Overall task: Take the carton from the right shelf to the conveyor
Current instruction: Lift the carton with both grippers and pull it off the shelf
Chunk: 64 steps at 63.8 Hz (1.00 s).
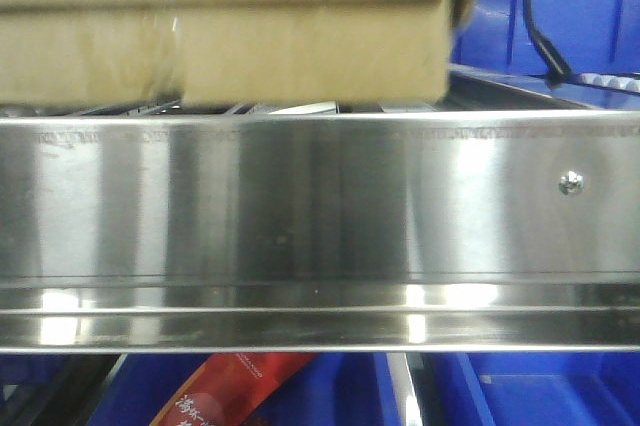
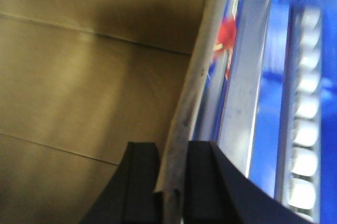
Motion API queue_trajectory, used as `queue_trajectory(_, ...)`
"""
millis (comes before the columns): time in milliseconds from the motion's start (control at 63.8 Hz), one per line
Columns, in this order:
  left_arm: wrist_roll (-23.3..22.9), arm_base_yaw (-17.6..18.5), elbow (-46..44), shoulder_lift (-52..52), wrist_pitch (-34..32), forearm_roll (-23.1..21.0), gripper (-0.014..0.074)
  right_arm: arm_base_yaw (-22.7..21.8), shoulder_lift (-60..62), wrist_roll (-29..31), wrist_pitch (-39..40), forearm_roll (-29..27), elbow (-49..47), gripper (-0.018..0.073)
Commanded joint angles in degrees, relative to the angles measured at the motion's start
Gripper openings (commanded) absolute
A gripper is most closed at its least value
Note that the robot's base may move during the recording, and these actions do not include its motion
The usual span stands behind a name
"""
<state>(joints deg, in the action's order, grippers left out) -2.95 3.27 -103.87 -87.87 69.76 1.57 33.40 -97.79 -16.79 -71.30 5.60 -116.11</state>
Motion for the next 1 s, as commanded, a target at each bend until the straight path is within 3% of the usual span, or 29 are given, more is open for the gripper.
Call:
queue_trajectory(0, -0.7, -0.3, -0.5, 3.8, 0.2, 0.3, -0.0006, -0.3, 4.7, 0.6, 1.3, 1.2, -0.5, -0.0069)
queue_trajectory(141, -3.3, -0.3, -0.5, 8.4, 0.2, 0.0, -0.0006, -0.2, 9.4, 1.7, 1.3, 1.2, -0.3, -0.0069)
queue_trajectory(266, -4.6, -0.2, -0.1, 13.2, 0.2, -3.2, -0.0017, 0.0, 14.3, 2.6, 1.3, 1.2, 3.0, -0.0069)
queue_trajectory(392, -6.8, 2.5, 1.4, 17.9, 0.2, -2.6, -0.0017, 0.0, 19.9, 2.8, 1.3, 1.2, 9.5, -0.0069)
queue_trajectory(517, -8.8, 7.0, 5.1, 20.9, 0.2, -2.5, -0.0017, 0.0, 24.6, 2.8, 1.3, 1.2, 16.6, -0.0069)
queue_trajectory(674, -12.2, 15.1, 10.7, 21.7, 0.2, -2.1, -0.0017, 0.0, 28.6, 2.8, 1.3, 1.2, 22.5, -0.0069)
queue_trajectory(815, -17.2, 21.8, 12.2, 20.5, 0.2, 3.5, -0.0017, 0.0, 28.9, 2.8, 1.3, 1.1, 22.6, -0.0069)
queue_trajectory(988, -22.1, 27.0, 12.1, 19.4, 0.2, 10.2, -0.0017, 0.0, 28.9, 2.8, 1.3, -0.1, 22.6, -0.0069)
